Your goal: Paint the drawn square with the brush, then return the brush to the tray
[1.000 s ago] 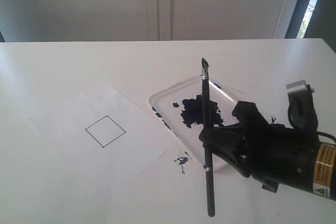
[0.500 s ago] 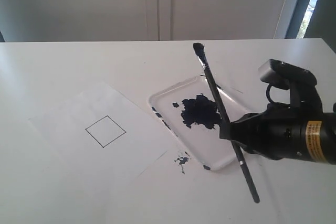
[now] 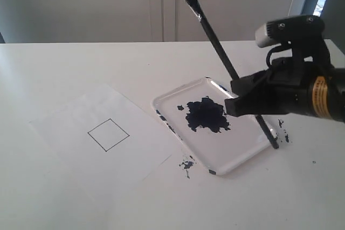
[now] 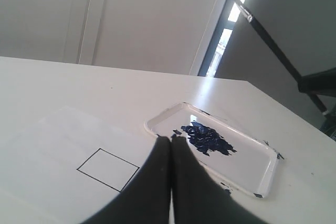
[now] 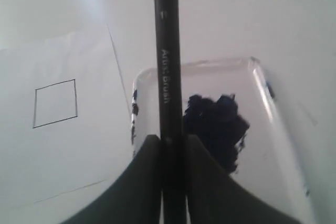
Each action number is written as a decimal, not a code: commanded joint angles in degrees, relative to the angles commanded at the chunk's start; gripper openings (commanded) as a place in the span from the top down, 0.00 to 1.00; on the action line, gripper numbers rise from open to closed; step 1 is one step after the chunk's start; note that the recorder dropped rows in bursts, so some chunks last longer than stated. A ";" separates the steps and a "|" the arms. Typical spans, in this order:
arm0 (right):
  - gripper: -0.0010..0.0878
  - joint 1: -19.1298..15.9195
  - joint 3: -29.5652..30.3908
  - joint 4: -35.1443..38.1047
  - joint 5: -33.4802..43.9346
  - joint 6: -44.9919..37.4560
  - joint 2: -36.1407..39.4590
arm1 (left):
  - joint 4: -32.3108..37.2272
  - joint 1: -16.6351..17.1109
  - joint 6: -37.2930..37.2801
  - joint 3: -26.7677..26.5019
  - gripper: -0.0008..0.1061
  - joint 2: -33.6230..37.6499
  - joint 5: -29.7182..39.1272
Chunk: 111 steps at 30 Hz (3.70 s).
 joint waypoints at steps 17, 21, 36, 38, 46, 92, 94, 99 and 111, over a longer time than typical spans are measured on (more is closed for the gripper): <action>0.99 0.00 -0.29 0.00 -0.79 1.46 -0.72 | 0.00 0.00 0.00 0.00 0.99 0.00 0.00; 0.99 0.00 -0.29 0.00 -1.31 2.15 -0.72 | 0.00 0.00 0.00 0.00 0.99 0.00 0.00; 0.99 0.00 -0.19 0.00 -10.88 11.42 -0.72 | 0.00 0.00 0.00 0.00 0.99 0.00 0.00; 0.99 0.00 -0.19 0.00 -9.18 10.91 -0.47 | 0.00 0.00 0.00 0.00 0.99 0.00 0.00; 0.99 0.00 0.93 0.00 5.66 9.09 0.12 | 0.00 0.00 0.00 0.00 0.99 0.00 0.00; 0.99 0.00 15.12 7.68 3.43 20.52 6.37 | 0.00 0.00 0.00 0.00 0.99 0.00 0.00; 0.99 0.00 14.38 7.82 1.09 24.83 6.37 | 0.00 0.00 0.00 0.00 0.99 0.00 0.00; 0.99 0.00 11.18 14.53 -0.78 27.08 6.37 | 0.00 0.00 0.00 0.00 0.99 0.00 0.00; 0.99 -0.12 9.95 62.79 -26.84 19.67 6.37 | 0.00 0.00 0.00 0.00 0.99 0.00 0.00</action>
